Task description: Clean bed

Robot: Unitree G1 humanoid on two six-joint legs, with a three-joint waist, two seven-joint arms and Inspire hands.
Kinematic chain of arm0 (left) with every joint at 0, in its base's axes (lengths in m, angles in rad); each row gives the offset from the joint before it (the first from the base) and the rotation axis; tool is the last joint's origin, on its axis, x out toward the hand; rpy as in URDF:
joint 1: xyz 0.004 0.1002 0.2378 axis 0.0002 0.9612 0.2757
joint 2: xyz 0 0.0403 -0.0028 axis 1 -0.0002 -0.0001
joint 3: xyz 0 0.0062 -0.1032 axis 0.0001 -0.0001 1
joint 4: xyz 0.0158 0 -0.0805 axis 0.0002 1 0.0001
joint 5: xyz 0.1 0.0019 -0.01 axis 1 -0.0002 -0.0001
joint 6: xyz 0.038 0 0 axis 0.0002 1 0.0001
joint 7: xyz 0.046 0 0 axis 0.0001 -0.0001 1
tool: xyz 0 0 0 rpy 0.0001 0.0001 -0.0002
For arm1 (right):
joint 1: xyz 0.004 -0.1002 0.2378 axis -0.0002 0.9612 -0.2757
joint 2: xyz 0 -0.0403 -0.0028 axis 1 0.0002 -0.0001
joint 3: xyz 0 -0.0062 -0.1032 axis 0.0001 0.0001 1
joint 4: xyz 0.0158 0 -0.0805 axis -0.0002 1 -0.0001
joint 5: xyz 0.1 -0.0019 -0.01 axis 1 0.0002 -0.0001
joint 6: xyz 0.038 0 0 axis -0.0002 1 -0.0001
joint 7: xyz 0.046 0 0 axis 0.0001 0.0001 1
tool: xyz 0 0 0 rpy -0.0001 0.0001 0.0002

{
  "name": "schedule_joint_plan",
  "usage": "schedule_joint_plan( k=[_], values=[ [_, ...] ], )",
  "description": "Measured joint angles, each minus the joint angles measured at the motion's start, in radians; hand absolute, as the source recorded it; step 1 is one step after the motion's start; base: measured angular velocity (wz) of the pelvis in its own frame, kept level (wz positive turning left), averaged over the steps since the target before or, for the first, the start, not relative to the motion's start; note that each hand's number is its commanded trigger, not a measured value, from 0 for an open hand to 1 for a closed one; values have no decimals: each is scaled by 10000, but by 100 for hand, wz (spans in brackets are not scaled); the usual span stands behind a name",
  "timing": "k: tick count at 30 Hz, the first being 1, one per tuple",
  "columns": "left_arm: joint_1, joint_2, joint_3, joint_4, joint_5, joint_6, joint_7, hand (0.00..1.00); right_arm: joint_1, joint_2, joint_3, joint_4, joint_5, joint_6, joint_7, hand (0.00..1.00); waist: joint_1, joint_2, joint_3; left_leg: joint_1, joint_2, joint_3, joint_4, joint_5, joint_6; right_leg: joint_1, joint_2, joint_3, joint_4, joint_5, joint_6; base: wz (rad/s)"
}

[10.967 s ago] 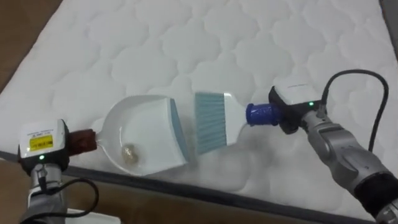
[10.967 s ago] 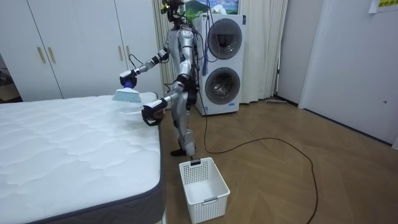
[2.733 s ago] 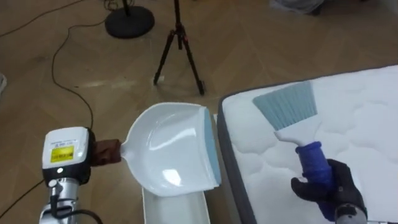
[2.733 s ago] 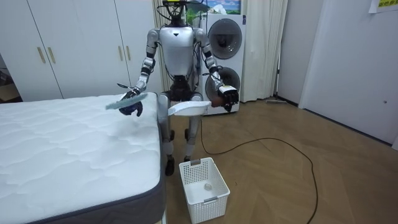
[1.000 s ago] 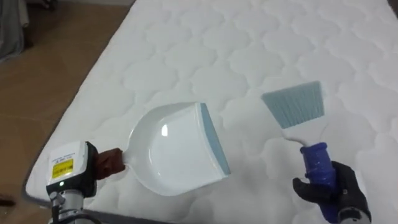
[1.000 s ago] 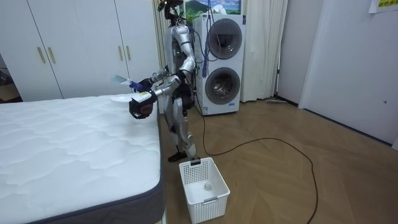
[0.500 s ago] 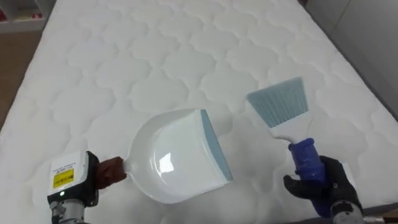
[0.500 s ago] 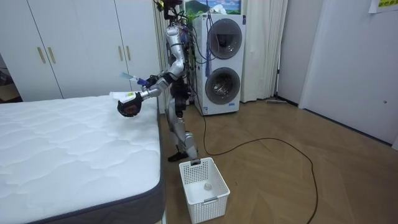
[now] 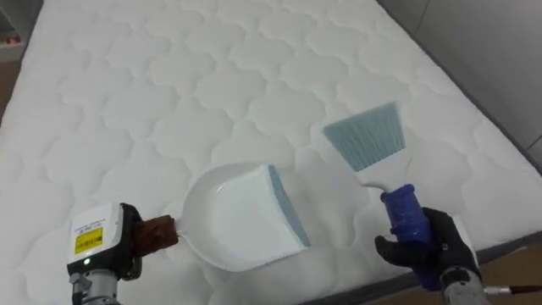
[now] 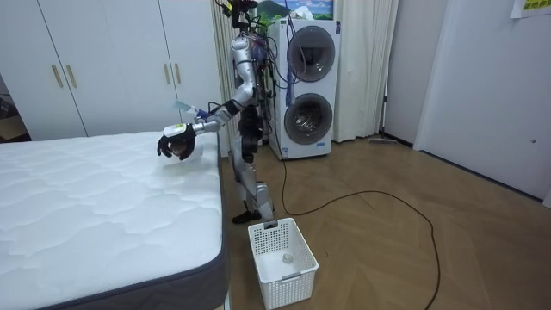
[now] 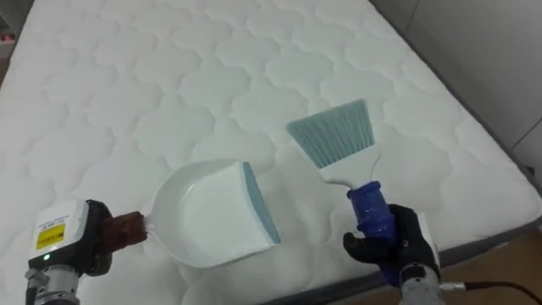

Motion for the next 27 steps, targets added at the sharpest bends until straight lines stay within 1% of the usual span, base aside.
schedule_joint_plan(
  k=[2, 4, 5, 8, 10, 14, 15, 17, 19, 20, 21, 22, 23, 24, 25, 26, 27],
  values=[
    [35, 0, -9, 0, -98, 8, 66, 0, 1, 36, 3, 37, -4, 42, 20, 0, -27, -1, 3, 39, 36, -4, 6, 3, -4, 58, 30, -37, -53, 2, -15, -5],
    [28, -1, -12, -21, -299, 9, 172, 0, -52, 64, 16, 36, -4, 42, 33, 0, -27, -5, 5, 9, 66, -17, 1, 4, -4, 72, 22, -145, -138, 19, -36, 0],
    [30, -1, -22, -21, -300, 8, 213, 0, -104, 63, 18, 36, -5, 42, 72, 0, -21, -13, 8, 3, 80, -21, 2, 4, -4, 70, 13, -279, -159, 24, -48, -4],
    [30, -6, -21, -27, -366, 20, 219, 0, -205, 64, 26, 36, -6, 41, 79, 0, -27, -30, 15, -24, 136, -50, 3, 5, -5, 154, 16, -423, -394, 58, -84, 1],
    [37, -10, -23, -27, -375, 89, 222, 0, -206, 67, 52, 34, -4, 42, 86, 0, -44, -62, 13, -42, 184, -74, 5, 6, -8, 224, 29, -479, -577, 91, -88, 7],
    [43, -129, 9, -20, -418, 315, 221, 0, -173, 75, 48, 34, -37, 106, 90, 0, -41, -64, 12, 29, 237, -111, 8, 12, -19, 530, 80, -531, -1139, 246, -94, 3],
    [47, -144, 18, -19, -422, 352, 221, 0, -148, 76, 31, 35, -89, 163, 80, 0, -46, -63, 11, 70, 331, -114, 4, 14, -22, 661, 91, -559, -1321, 300, -98, 0],
    [150, -170, 75, -20, -667, 343, 264, 0, -114, 75, -1, 88, -94, 194, 21, 0, -55, -55, 12, 193, 373, -120, -20, 15, -24, 902, 103, -590, -1561, 342, -109, -2],
    [413, -186, 138, 18, -1182, 312, 337, 0, -110, 75, -28, 295, -79, 189, -153, 0, -95, -60, 3, 317, 400, -120, -31, 21, -34, 1132, 67, -714, -1720, 346, -118, -5],
    [501, -229, 244, 139, -1481, 294, 361, 0, -112, 76, -102, 541, -6, 184, -257, 0, -136, -76, -22, 371, 413, -125, -30, 23, -37, 1208, 69, -767, -1776, 353, -129, 0],
    [645, -339, 418, 357, -1843, 229, 509, 0, -81, 73, -191, 808, 108, 186, -404, 0, -132, -55, -26, 473, 423, -122, -32, 26, -43, 1390, 65, -781, -1923, 358, -136, 0],
    [720, -380, 468, 543, -2073, 157, 627, 0, -5, 74, -265, 865, 169, 187, -491, 0, -136, -43, -32, 522, 428, -125, -30, 29, -48, 1462, 66, -775, -1967, 358, -137, 0],
    [872, -455, 612, 943, -2579, 7, 804, 0, 209, 73, -461, 885, 340, 185, -659, 0, -135, -7, -58, 602, 423, -172, -17, 37, -61, 1610, 51, -759, -2090, 358, -137, 0],
    [1057, -556, 962, 1242, -3090, -90, 923, 0, 271, 75, -587, 1147, 439, 135, -901, 0, -184, -12, -65, 647, 407, -307, 73, 64, -108, 1747, 14, -675, -2145, 360, -140, 3],
    [1117, -594, 1160, 1422, -3380, -148, 996, 0, 272, 79, -680, 1377, 444, 101, -1001, 0, -233, -61, -89, 629, 377, -358, 214, 76, -133, 1847, -47, -586, -2227, 367, -149, 11],
    [1194, -682, 1569, 2039, -3891, -303, 1229, 0, 288, 86, -894, 1993, 507, 59, -1218, 0, -194, -220, -16, 480, 310, -549, 776, 96, -324, 2066, -216, -256, -2255, 367, -147, 24],
    [1224, -744, 1862, 2656, -4330, -388, 1537, 0, 440, 127, -1214, 2572, 681, 52, -1459, 0, -177, -423, -45, 384, 303, -1110, 761, 58, -559, 2152, -341, 384, -2198, 367, -140, 39]
  ],
)
